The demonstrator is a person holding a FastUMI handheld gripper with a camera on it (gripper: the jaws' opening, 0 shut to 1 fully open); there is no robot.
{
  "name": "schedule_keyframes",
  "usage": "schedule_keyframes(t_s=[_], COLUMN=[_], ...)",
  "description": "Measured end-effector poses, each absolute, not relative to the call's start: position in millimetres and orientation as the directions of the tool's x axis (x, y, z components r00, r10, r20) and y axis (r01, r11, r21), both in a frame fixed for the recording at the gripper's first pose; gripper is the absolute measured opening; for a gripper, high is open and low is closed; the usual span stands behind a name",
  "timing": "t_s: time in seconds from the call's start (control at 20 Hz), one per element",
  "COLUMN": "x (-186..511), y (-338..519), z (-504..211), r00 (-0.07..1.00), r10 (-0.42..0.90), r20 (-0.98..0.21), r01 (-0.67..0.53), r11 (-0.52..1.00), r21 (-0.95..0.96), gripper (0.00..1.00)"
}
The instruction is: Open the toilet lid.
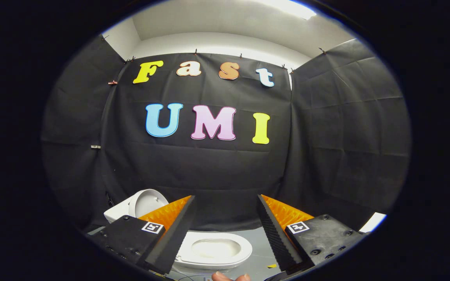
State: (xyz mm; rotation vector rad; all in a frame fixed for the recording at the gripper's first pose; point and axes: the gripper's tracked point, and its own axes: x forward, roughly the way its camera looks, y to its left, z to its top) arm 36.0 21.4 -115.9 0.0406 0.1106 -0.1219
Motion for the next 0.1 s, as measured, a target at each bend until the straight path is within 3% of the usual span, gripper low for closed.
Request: schedule_keyframes(t_s=[0.1], x=[36.3], y=[21.8], z=[-116.9], r00=[0.986], r10=[-0.117], r20=[-0.117], r01=[0.122], r11=[0.992], r21=[0.037], gripper=[0.99])
